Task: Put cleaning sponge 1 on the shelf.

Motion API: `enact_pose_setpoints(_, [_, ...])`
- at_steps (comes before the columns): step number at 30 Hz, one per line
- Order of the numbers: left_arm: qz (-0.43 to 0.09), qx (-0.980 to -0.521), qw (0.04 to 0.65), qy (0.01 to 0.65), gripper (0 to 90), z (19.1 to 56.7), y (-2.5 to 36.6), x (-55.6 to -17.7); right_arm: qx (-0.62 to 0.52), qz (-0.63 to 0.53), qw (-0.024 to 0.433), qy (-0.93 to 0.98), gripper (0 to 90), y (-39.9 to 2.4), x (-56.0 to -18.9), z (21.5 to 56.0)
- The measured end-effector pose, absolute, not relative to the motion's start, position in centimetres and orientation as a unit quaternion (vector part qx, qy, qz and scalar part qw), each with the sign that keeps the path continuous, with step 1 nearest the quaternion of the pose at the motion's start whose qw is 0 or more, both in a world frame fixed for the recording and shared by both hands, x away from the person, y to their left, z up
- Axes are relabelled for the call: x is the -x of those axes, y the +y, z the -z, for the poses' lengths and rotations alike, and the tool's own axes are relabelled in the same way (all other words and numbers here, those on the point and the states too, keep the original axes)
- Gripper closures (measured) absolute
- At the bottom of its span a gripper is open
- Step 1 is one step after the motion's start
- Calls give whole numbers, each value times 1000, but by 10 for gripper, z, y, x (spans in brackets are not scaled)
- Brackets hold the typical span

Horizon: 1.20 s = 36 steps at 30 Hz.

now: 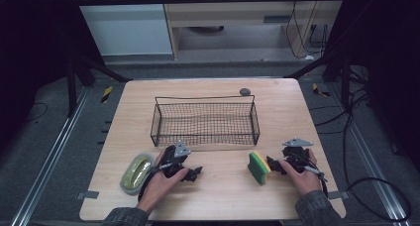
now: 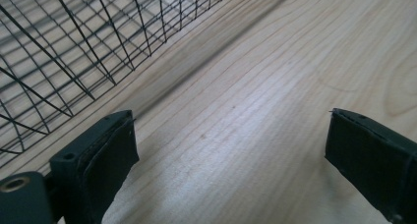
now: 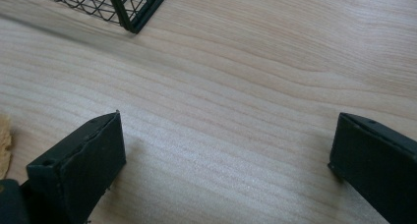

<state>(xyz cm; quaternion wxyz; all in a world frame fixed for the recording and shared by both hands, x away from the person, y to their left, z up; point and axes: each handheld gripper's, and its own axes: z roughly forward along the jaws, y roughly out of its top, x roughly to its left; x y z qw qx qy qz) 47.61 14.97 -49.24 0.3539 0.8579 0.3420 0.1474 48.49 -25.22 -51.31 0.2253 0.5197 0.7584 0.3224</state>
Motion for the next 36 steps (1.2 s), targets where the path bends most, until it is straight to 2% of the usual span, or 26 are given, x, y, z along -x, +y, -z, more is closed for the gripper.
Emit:
enact_pose_setpoints(4, [-160, -859, 346, 342, 48, 474, 154, -470, -520, -323, 223, 759, 4, -252, -486, 513])
enact_pose_setpoints(9, [-189, -862, 314, 349, 43, 424, 170, -463, -516, -324, 222, 761, 4, -253, -486, 513])
enact_pose_setpoints(10, [-189, -862, 314, 349, 43, 424, 170, -463, -516, -324, 222, 761, 4, -253, -486, 513])
enact_pose_setpoints(14, [-207, -865, 281, 361, 42, 398, 191, -463, -513, -325, 221, 763, 4, -255, -484, 513])
enact_pose_setpoints(16, [-199, -860, 269, 386, 45, 387, 213, -466, -512, -325, 220, 764, 4, -255, -484, 513])
enact_pose_setpoints(18, [-193, -859, 266, 392, 51, 385, 219, -467, -512, -325, 221, 763, 4, -255, -484, 513])
enact_pose_setpoints(23, [-188, -859, 233, 415, 130, 380, 249, -466, -515, -325, 220, 762, 4, -254, -485, 513])
enact_pose_setpoints(36, [-151, -867, 174, 442, 222, 401, 263, -466, -514, -325, 220, 763, 4, -254, -484, 513])
